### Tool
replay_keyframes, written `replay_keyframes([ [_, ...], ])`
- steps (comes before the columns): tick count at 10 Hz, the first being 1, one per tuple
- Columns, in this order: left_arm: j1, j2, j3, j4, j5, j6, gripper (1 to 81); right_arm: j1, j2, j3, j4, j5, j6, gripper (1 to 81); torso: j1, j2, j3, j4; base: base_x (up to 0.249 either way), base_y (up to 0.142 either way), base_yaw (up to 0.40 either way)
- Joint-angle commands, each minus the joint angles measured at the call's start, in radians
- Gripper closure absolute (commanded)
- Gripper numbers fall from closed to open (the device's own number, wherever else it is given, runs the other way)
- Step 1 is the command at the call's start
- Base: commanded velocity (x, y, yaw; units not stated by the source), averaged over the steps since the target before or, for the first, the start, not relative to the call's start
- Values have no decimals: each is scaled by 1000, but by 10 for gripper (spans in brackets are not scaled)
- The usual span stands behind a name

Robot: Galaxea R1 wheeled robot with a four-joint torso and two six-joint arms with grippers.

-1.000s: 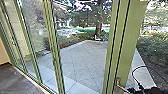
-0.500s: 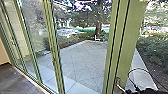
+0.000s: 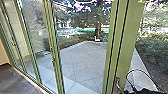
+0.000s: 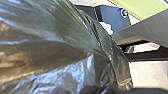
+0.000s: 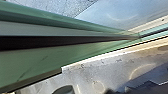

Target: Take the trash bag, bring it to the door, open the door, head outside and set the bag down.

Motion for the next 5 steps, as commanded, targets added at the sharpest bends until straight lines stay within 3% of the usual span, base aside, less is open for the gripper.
replay_keyframes([
  [1,-28,0,10,-3,73,2,811,-34,98,-74,-57,-216,0,10,0,0,0,0,0,0,0],
  [4,-28,-2,10,-3,73,2,811,-30,102,-67,-57,-212,0,10,-3,-2,2,-1,0,0,0],
  [5,-28,0,10,-3,75,2,811,-28,101,-67,-57,-210,0,10,-4,-3,-50,-1,0,0,0],
])
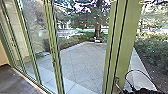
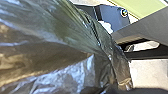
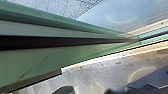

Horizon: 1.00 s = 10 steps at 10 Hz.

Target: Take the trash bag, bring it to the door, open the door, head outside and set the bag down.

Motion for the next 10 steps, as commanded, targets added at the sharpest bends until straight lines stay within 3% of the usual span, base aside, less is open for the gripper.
replay_keyframes([
  [1,-32,0,10,-3,74,3,811,-28,63,-4,-67,-197,32,10,0,0,-59,0,0,0,0],
  [2,-32,0,10,-3,74,3,811,-24,63,-6,-67,-196,32,10,-1,0,-97,0,0,0,0],
  [5,-27,-3,10,-6,74,1,811,-2,56,-4,-65,-196,32,10,-3,-2,-154,-1,0,0,0],
  [7,-24,-3,10,-12,74,3,811,22,44,-4,-62,-199,33,10,-4,-2,-136,-2,0,0,0],
  [10,-17,-8,10,-12,74,3,811,85,18,-6,-59,-206,33,10,-5,-3,-145,-3,0,0,0],
])
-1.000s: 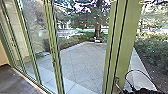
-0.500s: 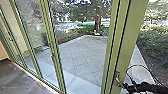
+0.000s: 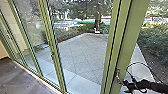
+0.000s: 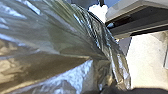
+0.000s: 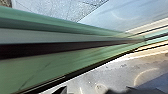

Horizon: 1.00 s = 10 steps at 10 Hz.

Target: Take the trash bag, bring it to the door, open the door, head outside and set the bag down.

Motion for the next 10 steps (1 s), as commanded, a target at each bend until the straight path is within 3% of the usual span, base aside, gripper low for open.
replay_keyframes([
  [1,-11,-6,10,-6,80,3,811,-4,55,-40,-89,-230,63,10,0,0,0,0,0,0,0],
  [10,17,-21,10,-10,81,3,811,105,54,-88,-87,-226,60,10,0,0,-2,0,0,0,0],
])
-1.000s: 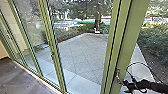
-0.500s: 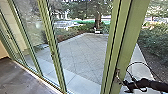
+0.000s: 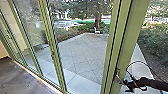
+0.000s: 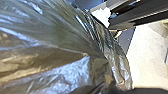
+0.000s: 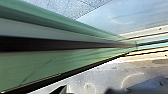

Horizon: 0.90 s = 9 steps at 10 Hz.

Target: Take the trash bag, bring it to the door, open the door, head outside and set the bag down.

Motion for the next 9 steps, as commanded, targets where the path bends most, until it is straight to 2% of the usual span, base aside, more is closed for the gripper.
replay_keyframes([
  [1,-10,-8,10,-6,76,3,811,63,42,-52,-46,-119,82,10,0,0,0,0,0,0,0],
  [4,-10,-8,10,-6,90,3,811,76,40,-46,-44,-114,84,10,0,0,-1,0,23,0,0],
  [9,-10,-8,10,-6,90,3,811,77,36,-44,-46,-110,84,10,-3,-1,-1,-1,121,0,0],
])
